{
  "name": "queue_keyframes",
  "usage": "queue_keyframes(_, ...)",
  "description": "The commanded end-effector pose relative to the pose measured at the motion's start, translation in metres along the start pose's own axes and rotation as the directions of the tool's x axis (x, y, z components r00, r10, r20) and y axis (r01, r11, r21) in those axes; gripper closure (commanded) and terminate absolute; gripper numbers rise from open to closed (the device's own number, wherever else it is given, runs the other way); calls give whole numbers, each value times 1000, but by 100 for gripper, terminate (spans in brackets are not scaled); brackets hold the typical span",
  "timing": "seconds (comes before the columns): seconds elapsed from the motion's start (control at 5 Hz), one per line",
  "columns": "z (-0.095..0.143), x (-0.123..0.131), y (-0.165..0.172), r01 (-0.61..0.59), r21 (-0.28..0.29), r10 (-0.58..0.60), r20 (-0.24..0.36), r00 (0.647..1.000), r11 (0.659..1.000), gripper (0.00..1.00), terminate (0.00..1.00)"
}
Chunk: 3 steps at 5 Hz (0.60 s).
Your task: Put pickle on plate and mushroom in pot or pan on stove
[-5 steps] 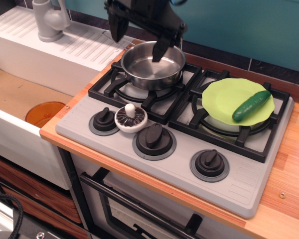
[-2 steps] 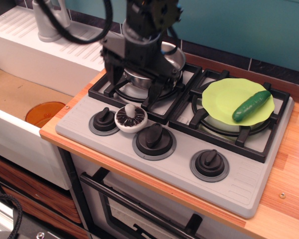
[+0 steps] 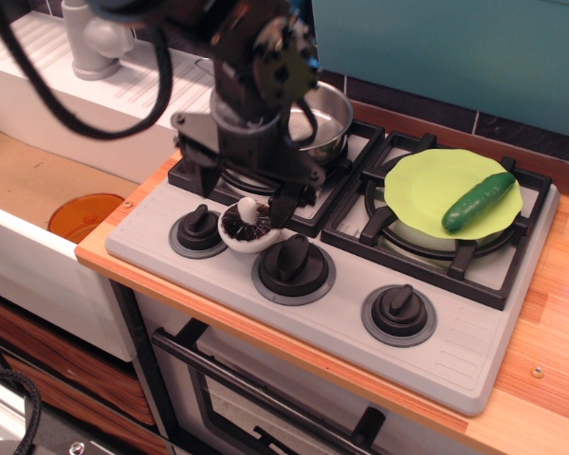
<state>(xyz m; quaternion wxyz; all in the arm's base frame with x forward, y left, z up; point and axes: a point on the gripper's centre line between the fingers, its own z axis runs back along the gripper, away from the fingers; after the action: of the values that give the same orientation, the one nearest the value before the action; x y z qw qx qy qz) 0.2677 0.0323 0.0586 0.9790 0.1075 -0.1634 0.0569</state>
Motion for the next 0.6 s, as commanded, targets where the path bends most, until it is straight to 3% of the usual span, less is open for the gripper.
queue_keyframes(0.0,-5,3,-5,-37,-15,38,82,996,999,0,0)
queue_keyframes(0.4,-19,4,-11,-44,-33,47,110,993,998,0,0)
